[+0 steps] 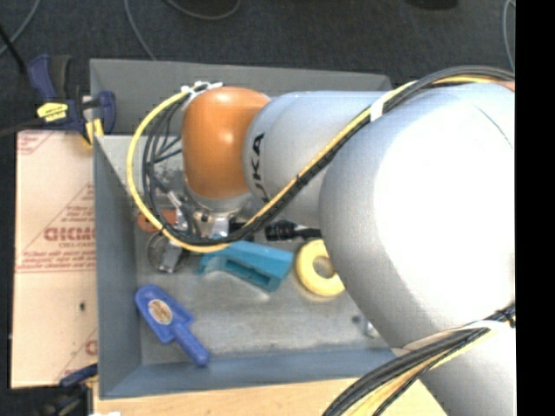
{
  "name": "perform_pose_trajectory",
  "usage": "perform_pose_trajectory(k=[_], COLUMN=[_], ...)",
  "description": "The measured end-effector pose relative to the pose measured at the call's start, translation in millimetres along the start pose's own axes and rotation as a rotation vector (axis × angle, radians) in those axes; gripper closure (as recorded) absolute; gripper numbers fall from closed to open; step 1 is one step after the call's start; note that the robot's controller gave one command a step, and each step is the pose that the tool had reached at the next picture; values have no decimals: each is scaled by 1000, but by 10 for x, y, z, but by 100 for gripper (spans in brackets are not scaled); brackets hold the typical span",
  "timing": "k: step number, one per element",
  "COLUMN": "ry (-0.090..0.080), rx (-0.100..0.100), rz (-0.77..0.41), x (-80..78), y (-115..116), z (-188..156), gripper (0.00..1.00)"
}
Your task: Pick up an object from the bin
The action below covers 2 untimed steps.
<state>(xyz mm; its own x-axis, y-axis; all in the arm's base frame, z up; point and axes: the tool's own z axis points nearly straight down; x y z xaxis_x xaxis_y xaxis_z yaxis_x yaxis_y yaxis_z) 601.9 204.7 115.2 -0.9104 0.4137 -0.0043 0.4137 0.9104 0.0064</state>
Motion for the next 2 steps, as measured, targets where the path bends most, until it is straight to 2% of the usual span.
perform_pose_trajectory(k=[1, 2], ry=[2, -5], rx=[2, -4], rz=[-116, -262], x=[-184, -407], y=[196, -169], z=[-27, -155], gripper=[100, 100])
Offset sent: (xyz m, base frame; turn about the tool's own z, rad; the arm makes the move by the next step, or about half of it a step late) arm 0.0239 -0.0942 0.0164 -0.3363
